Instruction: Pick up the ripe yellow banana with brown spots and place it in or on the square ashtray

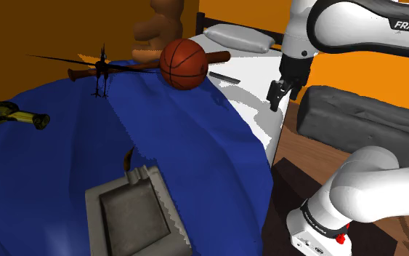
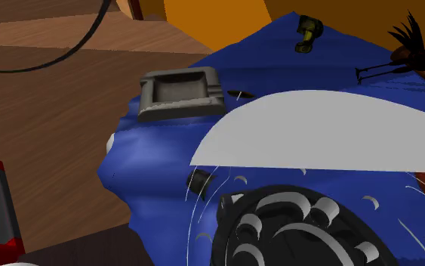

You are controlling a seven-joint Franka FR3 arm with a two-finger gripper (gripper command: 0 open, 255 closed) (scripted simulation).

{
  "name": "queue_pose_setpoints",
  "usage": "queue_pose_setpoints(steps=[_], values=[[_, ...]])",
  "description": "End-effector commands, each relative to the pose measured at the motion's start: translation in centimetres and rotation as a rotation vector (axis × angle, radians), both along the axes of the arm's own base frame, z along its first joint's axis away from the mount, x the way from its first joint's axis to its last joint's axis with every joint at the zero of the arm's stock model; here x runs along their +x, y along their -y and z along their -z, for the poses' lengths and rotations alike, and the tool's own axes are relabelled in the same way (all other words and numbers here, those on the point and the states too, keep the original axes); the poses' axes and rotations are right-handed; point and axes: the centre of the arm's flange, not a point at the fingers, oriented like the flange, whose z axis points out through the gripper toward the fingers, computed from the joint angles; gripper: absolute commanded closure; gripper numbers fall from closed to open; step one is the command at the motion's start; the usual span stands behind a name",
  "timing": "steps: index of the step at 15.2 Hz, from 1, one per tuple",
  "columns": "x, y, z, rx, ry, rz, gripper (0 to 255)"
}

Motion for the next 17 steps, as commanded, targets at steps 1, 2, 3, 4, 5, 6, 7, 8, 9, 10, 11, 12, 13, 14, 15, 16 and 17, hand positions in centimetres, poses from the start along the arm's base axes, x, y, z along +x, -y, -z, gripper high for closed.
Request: queue_pose_setpoints(steps=[1, 2, 3, 4, 5, 6, 7, 8, 9, 10, 11, 12, 13, 14, 15, 16, 17], values=[[0.0, 0.0, 0.0, 0.000, 0.000, 0.000, 0], [0.4, -1.2, 0.3, 0.002, -0.002, 0.006, 0], [0.8, -2.4, 0.7, 0.003, -0.004, 0.013, 0], [1.3, -3.6, 1.0, 0.005, -0.007, 0.019, 0], [1.7, -4.7, 1.4, 0.007, -0.009, 0.026, 0], [2.2, -5.9, 1.7, 0.009, -0.011, 0.032, 0], [2.6, -7.1, 2.0, 0.010, -0.013, 0.039, 0], [3.1, -8.3, 2.4, 0.012, -0.016, 0.045, 0], [3.5, -9.4, 2.7, 0.014, -0.018, 0.052, 0], [4.0, -10.6, 3.0, 0.016, -0.020, 0.058, 0], [4.5, -11.8, 3.3, 0.017, -0.022, 0.065, 0], [5.0, -12.9, 3.7, 0.019, -0.025, 0.071, 0], [5.5, -14.1, 4.0, 0.021, -0.027, 0.078, 0], [6.0, -15.3, 4.3, 0.023, -0.029, 0.084, 0], [6.5, -16.4, 4.7, 0.024, -0.031, 0.090, 0], [7.0, -17.6, 5.0, 0.026, -0.033, 0.097, 0], [7.5, -18.7, 5.3, 0.028, -0.036, 0.103, 0]])
